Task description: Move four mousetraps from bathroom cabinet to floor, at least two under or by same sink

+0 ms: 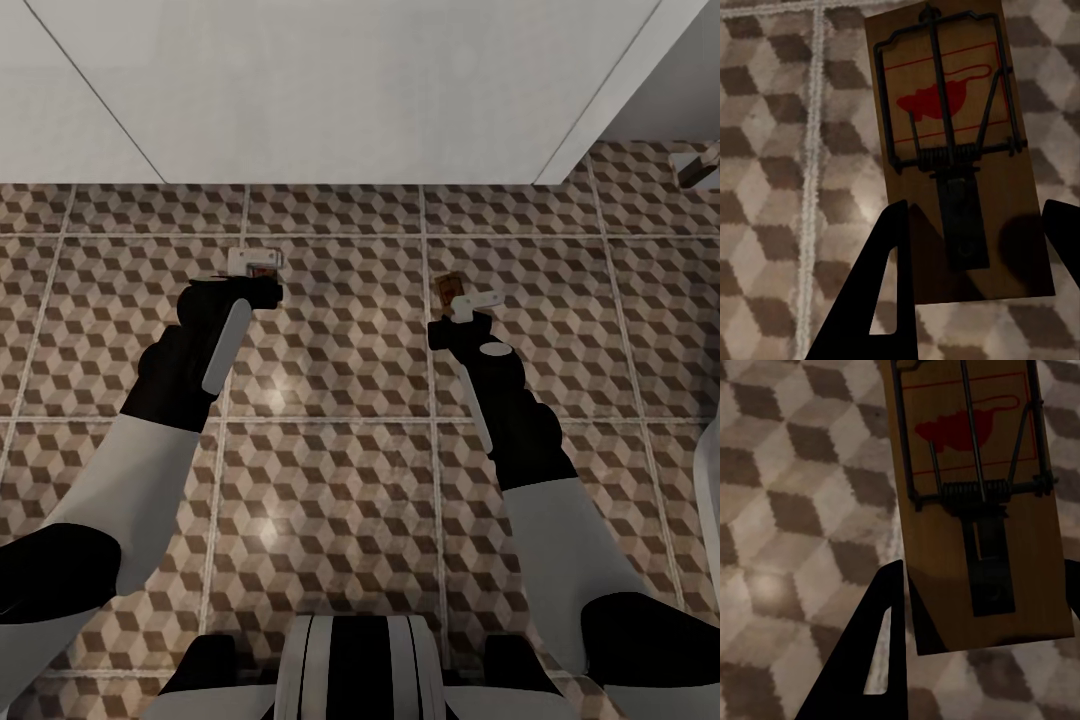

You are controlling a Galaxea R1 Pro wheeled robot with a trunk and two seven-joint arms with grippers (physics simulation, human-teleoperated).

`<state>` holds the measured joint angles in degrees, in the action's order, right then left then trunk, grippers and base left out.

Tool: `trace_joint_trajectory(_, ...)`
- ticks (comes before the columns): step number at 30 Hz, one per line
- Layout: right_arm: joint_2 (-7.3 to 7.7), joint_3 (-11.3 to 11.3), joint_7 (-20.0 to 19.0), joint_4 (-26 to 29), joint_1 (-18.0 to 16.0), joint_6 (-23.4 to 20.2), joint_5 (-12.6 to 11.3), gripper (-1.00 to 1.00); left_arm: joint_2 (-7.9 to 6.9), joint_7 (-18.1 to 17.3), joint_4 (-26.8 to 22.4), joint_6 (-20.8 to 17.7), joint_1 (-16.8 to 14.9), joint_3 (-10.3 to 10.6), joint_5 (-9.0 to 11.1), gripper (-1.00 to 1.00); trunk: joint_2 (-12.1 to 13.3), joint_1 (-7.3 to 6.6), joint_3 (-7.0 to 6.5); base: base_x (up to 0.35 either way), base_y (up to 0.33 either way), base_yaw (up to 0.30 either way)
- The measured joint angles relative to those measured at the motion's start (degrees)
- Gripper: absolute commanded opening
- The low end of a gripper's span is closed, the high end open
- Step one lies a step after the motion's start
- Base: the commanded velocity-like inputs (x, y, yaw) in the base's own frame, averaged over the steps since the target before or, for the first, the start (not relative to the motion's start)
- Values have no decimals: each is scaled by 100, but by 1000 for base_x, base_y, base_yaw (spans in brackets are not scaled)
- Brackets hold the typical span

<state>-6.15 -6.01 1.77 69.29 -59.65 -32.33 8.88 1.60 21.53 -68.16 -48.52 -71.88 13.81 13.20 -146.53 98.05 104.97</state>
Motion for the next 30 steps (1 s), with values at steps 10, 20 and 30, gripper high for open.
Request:
trace_joint_trajectory(10, 0, -5, 1, 0, 0, 3, 0, -100, 0, 0, 0, 0, -2, 0, -7, -100, -13, 26, 0, 0, 0, 0)
trace_joint_trajectory(20, 0, -5, 1, 0, 0, 2, 0, -100, 0, 0, 0, 5, 0, 0, -9, -100, -27, 52, 0, 0, 0, 0)
trace_joint_trajectory(30, -1, -5, 1, 0, 0, 6, 0, -100, 0, 0, 0, 6, 0, 0, -9, -100, -40, 77, 0, 0, 0, 0)
